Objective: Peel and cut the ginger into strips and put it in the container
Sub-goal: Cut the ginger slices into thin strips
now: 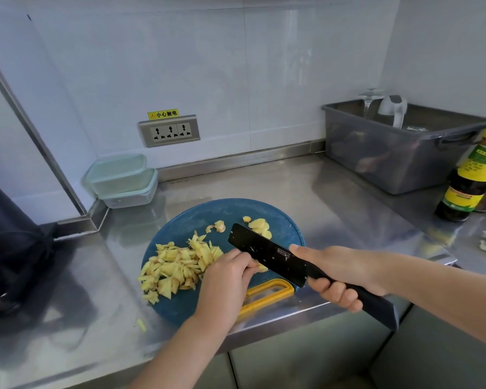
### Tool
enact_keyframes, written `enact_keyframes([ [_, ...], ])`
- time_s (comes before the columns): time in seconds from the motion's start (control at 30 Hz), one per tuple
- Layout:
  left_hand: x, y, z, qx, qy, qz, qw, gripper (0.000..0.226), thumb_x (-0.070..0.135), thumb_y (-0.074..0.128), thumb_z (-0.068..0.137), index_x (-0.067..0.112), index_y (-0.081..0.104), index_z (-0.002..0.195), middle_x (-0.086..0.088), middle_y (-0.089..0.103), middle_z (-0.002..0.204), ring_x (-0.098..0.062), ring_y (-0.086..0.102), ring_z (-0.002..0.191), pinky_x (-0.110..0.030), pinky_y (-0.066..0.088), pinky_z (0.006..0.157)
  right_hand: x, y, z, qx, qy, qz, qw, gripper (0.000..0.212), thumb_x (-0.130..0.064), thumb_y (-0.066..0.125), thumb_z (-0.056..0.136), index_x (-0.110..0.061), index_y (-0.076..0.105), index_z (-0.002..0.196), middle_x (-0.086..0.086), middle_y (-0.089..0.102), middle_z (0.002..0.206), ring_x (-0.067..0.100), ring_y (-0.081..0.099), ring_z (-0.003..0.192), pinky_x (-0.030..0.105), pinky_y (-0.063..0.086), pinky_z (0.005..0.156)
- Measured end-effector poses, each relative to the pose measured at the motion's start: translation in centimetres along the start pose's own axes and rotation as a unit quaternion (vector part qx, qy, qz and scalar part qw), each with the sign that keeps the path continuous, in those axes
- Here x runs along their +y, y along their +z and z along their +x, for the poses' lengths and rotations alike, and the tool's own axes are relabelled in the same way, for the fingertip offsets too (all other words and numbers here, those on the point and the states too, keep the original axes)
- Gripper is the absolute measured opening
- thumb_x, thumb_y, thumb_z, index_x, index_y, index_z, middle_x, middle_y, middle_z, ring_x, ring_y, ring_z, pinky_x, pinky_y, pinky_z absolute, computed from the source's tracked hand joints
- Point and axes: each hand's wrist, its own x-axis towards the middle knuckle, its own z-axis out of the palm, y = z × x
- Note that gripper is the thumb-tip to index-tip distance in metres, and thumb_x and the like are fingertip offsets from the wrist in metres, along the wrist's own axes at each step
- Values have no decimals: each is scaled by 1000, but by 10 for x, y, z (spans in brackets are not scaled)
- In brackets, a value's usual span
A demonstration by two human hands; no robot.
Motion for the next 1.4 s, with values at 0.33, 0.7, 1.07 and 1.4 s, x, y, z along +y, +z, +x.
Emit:
enact_keyframes([
  [0.33, -5, 4, 2, -2, -3, -25, 1000, 11, 11, 80, 72, 18, 70, 71, 10, 64, 74, -1, 60, 67, -7, 44, 60, -7, 9, 17, 6, 44, -32, 999, 69, -82, 21, 82, -20, 30, 54, -3, 26, 46, 12, 22, 35, 18, 25, 38],
  [0.7, -2, 0, 1, 5, -13, -24, 1000, 11, 16, 80, 72, 17, 69, 70, 10, 64, 73, 1, 58, 65, -1, 36, 59, 6, 16, 7, 30, 30, 68, 997, 70, -79, 29, 84, -20, 38, 49, -4, 29, 46, 11, 25, 36, 18, 26, 36],
  [1.07, 1, 0, -2, 10, 27, 51, 998, 13, 19, 81, 72, 18, 75, 84, 7, 61, 72, -6, 59, 58, -16, 50, 49, 7, 5, -18, 64, -25, 33, 997, 67, -79, 30, 82, -20, 36, 51, -2, 30, 48, 12, 25, 38, 21, 26, 37],
  [1.4, 0, 0, -3, 4, 16, 22, 1000, 9, 14, 79, 74, 18, 72, 79, 9, 61, 76, -5, 60, 65, -19, 52, 55, 3, 10, -11, 39, 10, -1, 999, 68, -80, 29, 83, -19, 35, 52, -3, 29, 47, 12, 24, 37, 20, 24, 38],
])
